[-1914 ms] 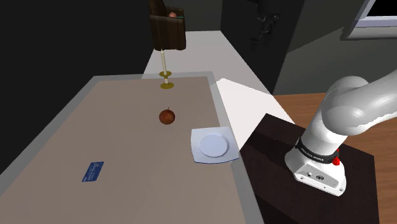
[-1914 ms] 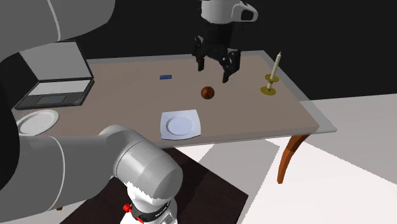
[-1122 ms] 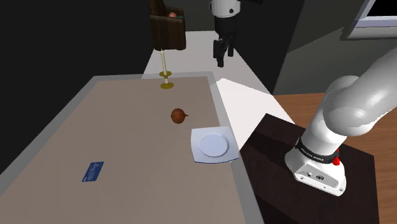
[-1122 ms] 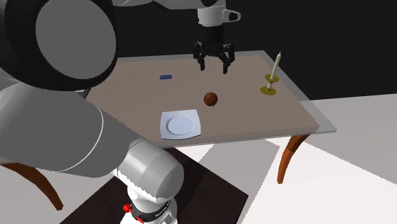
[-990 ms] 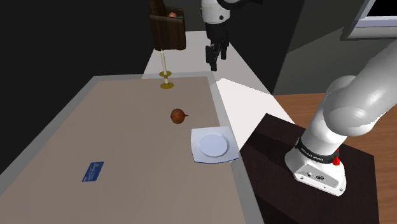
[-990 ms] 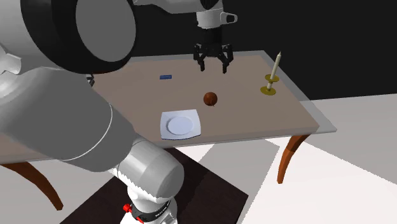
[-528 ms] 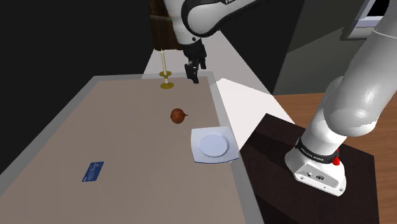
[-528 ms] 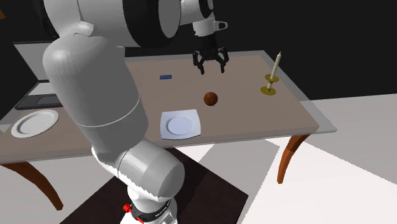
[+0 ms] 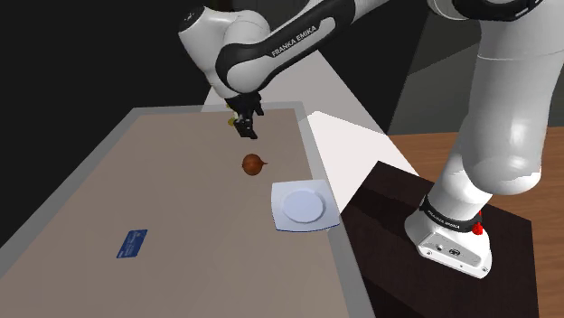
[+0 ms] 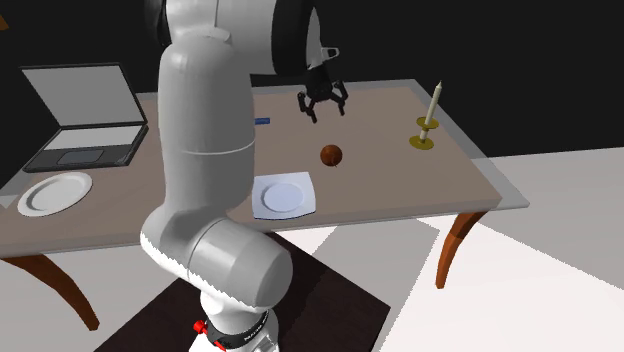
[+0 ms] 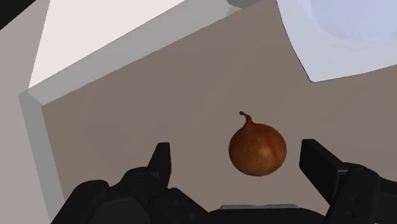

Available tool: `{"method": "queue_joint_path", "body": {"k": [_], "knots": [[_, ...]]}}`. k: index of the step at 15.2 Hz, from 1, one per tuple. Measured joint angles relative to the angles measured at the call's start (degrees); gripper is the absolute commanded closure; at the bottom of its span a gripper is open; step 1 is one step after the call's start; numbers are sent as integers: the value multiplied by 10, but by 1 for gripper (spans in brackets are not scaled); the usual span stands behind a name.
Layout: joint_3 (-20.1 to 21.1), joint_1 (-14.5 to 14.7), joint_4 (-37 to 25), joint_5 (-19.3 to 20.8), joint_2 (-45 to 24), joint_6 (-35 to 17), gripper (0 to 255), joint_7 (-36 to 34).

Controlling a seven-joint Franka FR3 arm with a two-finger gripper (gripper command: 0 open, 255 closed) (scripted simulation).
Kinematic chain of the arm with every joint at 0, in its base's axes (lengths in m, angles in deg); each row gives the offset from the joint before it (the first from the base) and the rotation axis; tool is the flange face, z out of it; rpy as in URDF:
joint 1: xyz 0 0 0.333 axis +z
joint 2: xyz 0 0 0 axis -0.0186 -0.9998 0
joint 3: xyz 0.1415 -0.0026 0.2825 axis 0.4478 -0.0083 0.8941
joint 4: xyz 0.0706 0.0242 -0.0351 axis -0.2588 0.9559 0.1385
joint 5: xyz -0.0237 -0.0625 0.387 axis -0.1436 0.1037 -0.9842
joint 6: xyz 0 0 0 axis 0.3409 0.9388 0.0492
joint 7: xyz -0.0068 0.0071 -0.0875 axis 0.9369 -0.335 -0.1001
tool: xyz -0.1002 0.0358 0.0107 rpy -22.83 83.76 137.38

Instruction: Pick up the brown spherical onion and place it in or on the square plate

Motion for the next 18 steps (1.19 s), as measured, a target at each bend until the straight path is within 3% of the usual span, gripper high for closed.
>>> {"method": "queue_joint_path", "body": {"k": [9, 14, 18], "knots": [[-14, 86, -186, 119, -218, 47, 0, 6], [-34, 143, -334, 169, -358, 84, 0, 40], [-41, 145, -343, 181, -383, 72, 0, 42]]}}
